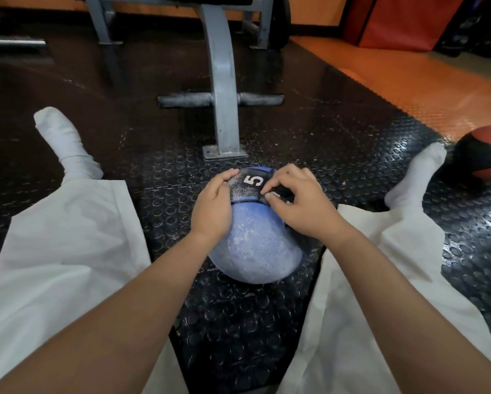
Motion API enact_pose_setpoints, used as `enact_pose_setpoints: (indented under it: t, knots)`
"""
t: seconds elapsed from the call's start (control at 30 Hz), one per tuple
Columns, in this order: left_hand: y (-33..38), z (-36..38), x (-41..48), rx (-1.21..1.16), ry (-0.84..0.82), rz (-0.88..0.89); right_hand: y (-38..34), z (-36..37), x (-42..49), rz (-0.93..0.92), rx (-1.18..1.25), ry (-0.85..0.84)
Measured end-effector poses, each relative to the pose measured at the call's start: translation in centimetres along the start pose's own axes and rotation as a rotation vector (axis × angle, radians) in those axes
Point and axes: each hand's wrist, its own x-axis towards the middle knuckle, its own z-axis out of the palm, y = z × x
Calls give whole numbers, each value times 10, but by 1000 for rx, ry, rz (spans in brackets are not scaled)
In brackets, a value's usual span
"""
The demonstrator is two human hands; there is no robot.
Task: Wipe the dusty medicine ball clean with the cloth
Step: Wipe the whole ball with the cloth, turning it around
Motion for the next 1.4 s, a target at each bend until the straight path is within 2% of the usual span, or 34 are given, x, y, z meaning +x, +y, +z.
enact_pose_setpoints:
  t: [0.17, 0.23, 0.33, 0.43, 0.5, 0.6, 0.63, 0.7, 0.77, 0.87, 0.93, 1.07, 1.17, 1.23, 1.3, 1.4]
  knots:
    - [8, 14, -14, 159, 27, 169, -17, 19, 38, 66, -267, -43]
    - [5, 14, -16, 165, 56, 184, -21, 25, 43, 52, -312, -37]
    - [1, 8, -13, 83, 70, 100, -15, 26, 30, 16, -245, -36]
    - [1, 4, -11, 52, 46, 76, -1, 17, 7, 1, -66, 51]
    - [2, 6, -12, 62, 53, 86, 13, 12, 0, 125, 86, 136]
    - [5, 16, -19, 140, 95, 139, 32, 1, 10, 442, 253, 177]
    - [6, 21, -22, 175, 116, 170, 34, -1, 18, 535, 264, 155]
    - [7, 28, -27, 249, 160, 223, 27, -2, 41, 643, 127, 40]
    - [7, 33, -30, 309, 180, 248, 6, 9, 65, 601, -126, -70]
    - [4, 33, -37, 342, 185, 293, -26, 30, 78, 398, -367, -158]
    - [0, 29, -43, 348, 191, 314, -22, 32, 83, 414, -369, -184]
    - [-5, 22, -47, 358, 166, 321, -10, 24, 86, 574, -303, -198]
    - [0, 20, -42, 343, 115, 271, -18, 25, 71, 465, -326, -184]
    - [1, 16, -36, 333, 57, 236, -22, 22, 51, 351, -328, -157]
    - [1, 7, -29, 355, -69, 225, -22, 16, 33, 250, -329, -144]
    - [9, -7, -26, 434, -297, 226, -14, 9, 34, 254, -400, -158]
